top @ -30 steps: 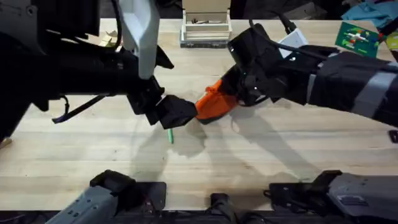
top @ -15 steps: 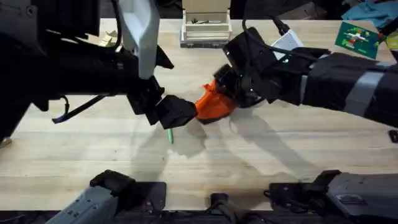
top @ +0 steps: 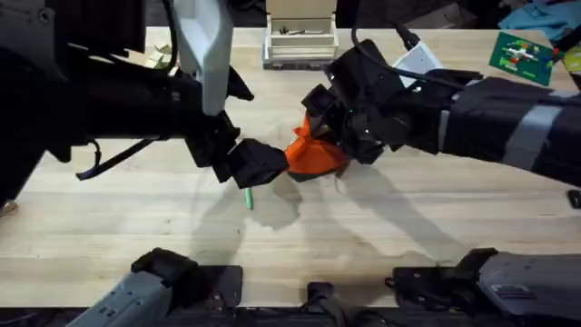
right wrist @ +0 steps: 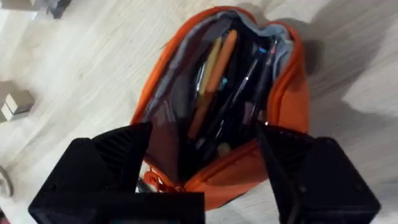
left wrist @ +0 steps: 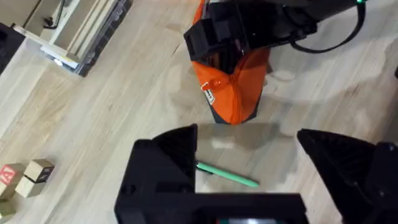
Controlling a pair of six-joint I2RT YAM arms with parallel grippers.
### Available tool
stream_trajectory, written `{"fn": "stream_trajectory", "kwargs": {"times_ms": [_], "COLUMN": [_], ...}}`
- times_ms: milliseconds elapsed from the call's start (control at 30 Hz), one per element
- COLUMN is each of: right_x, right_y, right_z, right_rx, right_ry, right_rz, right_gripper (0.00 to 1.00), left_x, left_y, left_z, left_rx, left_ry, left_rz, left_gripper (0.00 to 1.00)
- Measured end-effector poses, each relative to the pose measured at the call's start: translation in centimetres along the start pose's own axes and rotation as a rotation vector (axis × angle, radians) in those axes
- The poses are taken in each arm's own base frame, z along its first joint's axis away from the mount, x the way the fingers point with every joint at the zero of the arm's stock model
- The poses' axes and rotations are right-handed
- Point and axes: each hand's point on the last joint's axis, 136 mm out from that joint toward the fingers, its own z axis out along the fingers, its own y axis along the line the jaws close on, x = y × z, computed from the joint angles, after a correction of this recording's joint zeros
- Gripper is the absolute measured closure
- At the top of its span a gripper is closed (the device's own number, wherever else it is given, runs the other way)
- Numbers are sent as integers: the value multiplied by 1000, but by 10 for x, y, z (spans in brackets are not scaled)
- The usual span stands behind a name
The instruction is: Unzip the bag, pick up the pens from the table one at a time and place them inside, then zip the bag closed.
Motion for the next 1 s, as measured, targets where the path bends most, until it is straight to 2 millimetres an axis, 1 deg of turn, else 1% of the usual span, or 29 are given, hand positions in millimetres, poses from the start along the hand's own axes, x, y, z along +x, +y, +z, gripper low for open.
{"fn": "stream_trajectory", "kwargs": {"times_ms": [67, 167, 367, 600, 700, 833, 1000], "right_x": [-1, -5, -15, -26, -30, -35, -39], "right_y": [1, 7, 23, 24, 23, 23, 24], "right_z": [-3, -15, -52, -99, -118, -140, -159], "right_rx": [-8, -43, -147, -224, -257, -300, -346], "right_ry": [-1, -10, -49, -110, -142, -184, -228], "right_rz": [-27, -90, -271, -488, -568, -633, -673], "right_gripper": [6, 5, 5, 5, 4, 4, 4], "left_x": [0, 0, 0, 1, 5, 12, 24], "left_y": [0, 0, 0, 2, 9, 20, 37], "left_z": [0, 0, 0, 0, 0, -2, -6], "left_rx": [0, 0, 0, -14, -55, -123, -239], "left_ry": [0, 0, 0, 7, 30, 62, 102], "left_rz": [0, 0, 0, -20, -68, -165, -367], "left_gripper": [7, 7, 7, 8, 7, 7, 7]}}
